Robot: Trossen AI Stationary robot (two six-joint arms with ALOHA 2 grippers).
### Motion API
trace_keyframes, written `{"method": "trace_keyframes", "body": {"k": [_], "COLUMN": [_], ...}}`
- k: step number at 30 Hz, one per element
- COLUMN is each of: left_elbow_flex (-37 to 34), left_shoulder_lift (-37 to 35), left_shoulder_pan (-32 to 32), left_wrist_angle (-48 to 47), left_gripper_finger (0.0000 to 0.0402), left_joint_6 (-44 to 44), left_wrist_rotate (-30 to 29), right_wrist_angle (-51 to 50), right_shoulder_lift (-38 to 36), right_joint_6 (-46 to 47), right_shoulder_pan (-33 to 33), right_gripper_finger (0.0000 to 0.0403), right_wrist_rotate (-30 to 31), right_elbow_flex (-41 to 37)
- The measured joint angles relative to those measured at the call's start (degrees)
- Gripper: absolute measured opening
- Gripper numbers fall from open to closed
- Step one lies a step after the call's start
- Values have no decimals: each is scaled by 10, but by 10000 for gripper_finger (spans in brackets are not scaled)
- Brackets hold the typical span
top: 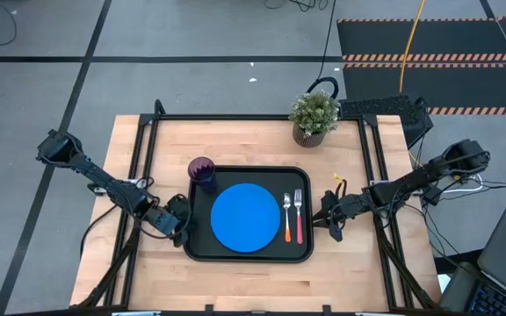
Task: Pick and place plate/cup/fork/spoon on tray
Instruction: Adjust the black serving tray
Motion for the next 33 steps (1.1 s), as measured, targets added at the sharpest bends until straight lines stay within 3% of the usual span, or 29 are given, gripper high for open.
{"method": "trace_keyframes", "body": {"k": [33], "left_elbow_flex": [1], "left_shoulder_lift": [0], "left_shoulder_pan": [31], "left_wrist_angle": [-3], "left_gripper_finger": [56], "left_joint_6": [50], "left_wrist_rotate": [-10], "right_wrist_angle": [-57], "right_shoulder_lift": [0], "right_joint_6": [8], "right_shoulder_pan": [-16], "right_gripper_finger": [107], "right_wrist_rotate": [30], "right_elbow_flex": [-1]}}
